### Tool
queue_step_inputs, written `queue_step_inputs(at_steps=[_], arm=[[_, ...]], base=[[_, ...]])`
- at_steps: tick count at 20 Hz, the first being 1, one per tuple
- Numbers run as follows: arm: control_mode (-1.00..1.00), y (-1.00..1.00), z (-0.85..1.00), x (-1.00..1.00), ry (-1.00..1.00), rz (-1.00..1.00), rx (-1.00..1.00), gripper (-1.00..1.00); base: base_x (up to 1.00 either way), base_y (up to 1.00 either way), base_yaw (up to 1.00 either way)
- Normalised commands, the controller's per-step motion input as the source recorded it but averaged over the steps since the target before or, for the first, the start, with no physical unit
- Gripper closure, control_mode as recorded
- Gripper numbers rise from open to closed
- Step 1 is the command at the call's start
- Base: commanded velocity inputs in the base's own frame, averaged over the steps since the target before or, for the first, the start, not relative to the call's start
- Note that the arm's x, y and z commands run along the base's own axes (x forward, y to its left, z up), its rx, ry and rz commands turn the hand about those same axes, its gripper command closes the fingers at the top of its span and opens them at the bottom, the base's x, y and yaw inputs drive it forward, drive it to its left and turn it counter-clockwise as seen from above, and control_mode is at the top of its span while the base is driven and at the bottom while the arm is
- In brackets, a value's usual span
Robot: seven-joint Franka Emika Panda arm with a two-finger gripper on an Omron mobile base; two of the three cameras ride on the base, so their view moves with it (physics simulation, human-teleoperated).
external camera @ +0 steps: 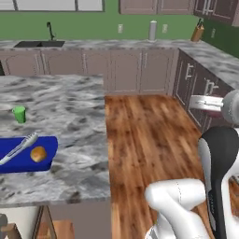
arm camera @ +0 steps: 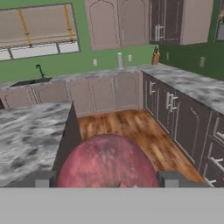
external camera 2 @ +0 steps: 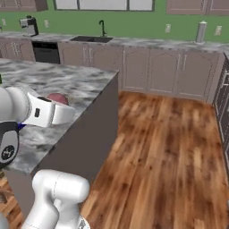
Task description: Gather the potato and onion from the fridge and place them on a tray on the dining counter. Then gather the steak and chicken drumstick from the fridge and place them on the other tray.
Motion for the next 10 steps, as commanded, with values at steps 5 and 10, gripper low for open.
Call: queue_step_inputs(at_steps=[5,10], arm=[[1.0,0.0,0.0,0.0,0.0,0.0,0.0,1.0],[1.0,0.0,0.0,0.0,0.0,0.0,0.0,1.0]], base=[[0.0,0.0,1.0],[0.0,0.01,1.0]])
